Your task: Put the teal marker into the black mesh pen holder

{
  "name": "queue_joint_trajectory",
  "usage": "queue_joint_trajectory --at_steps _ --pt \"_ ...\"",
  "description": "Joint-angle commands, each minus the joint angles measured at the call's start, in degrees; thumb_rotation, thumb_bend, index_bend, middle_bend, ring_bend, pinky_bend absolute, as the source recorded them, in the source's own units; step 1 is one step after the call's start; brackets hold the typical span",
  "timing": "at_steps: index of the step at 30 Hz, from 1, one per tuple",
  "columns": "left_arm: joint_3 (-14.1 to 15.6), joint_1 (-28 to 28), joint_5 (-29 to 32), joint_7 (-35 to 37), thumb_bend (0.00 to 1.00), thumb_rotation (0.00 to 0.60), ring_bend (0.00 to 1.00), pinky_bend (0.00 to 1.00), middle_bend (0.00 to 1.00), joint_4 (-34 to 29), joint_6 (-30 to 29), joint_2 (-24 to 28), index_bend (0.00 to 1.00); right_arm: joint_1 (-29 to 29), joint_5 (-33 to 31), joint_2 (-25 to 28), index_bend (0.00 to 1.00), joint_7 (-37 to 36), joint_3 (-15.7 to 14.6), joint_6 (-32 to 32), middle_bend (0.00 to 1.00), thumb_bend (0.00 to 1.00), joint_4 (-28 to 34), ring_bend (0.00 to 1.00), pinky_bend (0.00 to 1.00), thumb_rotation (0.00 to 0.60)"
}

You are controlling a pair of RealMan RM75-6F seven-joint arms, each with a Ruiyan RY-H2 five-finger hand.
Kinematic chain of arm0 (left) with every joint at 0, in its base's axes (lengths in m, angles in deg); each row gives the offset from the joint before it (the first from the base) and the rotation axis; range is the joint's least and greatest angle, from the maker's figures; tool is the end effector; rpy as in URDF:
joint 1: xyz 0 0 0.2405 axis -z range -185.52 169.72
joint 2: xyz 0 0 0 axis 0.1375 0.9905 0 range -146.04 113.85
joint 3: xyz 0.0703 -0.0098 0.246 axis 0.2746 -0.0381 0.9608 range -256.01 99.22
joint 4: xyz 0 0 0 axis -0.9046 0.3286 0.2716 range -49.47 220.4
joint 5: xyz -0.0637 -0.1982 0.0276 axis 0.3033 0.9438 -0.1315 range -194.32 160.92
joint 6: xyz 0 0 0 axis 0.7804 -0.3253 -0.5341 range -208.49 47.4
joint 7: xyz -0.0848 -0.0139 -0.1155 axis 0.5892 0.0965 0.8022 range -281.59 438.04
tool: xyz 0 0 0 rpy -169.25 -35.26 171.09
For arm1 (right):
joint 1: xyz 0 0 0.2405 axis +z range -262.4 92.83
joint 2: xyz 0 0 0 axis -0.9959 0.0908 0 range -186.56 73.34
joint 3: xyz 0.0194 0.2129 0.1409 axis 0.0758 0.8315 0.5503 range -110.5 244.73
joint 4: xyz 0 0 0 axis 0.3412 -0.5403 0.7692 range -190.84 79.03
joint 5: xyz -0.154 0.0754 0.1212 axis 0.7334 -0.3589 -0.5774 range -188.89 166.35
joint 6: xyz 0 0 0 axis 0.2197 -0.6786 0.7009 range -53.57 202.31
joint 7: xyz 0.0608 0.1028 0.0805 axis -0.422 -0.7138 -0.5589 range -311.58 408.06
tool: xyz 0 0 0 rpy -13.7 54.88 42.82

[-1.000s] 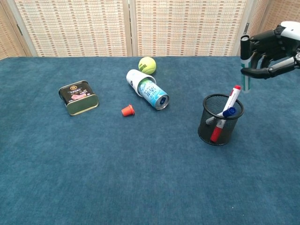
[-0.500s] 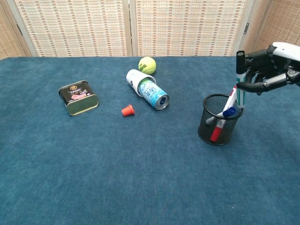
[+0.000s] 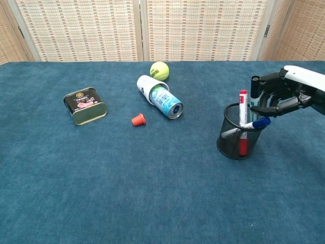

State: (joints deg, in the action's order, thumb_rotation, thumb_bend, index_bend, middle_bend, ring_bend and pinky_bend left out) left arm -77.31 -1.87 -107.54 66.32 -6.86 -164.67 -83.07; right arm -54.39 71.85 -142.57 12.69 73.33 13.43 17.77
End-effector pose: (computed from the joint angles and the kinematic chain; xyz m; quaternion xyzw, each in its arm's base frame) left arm -0.2978 0.1711 0.1272 -0.6693 -0.3334 -0.3399 0.5704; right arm -0.2382 -0.3170 0.0164 0.5718 -0.5783 0.5027 0.2931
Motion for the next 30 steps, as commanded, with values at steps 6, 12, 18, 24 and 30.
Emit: queue_joint_trajectory --at_steps 6,12,18,24,30 --pt "0.10 0.06 -0.05 -0.24 0.33 0.600 0.20 0.39 0.12 0.03 0.22 -0.11 0.15 0.36 3.27 1.41 0.51 -0.42 -1.72 -0.44 0.44 0.25 -0.10 0.32 0.54 0.600" --pt "0.07 0.04 -0.03 -0.22 0.33 0.600 0.20 0.39 0.12 0.04 0.18 -0.11 0.15 0.14 3.91 1.48 0.41 1.26 -1.74 -1.86 0.36 0.25 -0.14 0.23 0.46 0.600" --pt "-0.03 0.18 0.34 -0.17 0.33 0.600 0.20 0.39 0.12 0.21 0.58 -0.20 0.15 -0.44 5.39 2.21 0.35 8.06 -1.84 -5.03 0.31 0.22 0.06 0.17 0.30 0.600" --pt "-0.06 0.37 0.75 -0.06 0.33 0.600 0.20 0.39 0.12 0.30 1.15 -0.23 0.15 -3.35 6.76 5.61 0.30 25.67 -2.65 -10.62 0.28 0.19 3.06 0.15 0.20 0.600" --pt "0.08 0.33 0.44 0.11 0.33 0.600 0.20 0.39 0.12 0.05 0.98 -0.01 0.15 -9.83 1.12 10.98 0.28 45.87 -3.06 -15.77 0.27 0.17 12.23 0.13 0.14 0.600"
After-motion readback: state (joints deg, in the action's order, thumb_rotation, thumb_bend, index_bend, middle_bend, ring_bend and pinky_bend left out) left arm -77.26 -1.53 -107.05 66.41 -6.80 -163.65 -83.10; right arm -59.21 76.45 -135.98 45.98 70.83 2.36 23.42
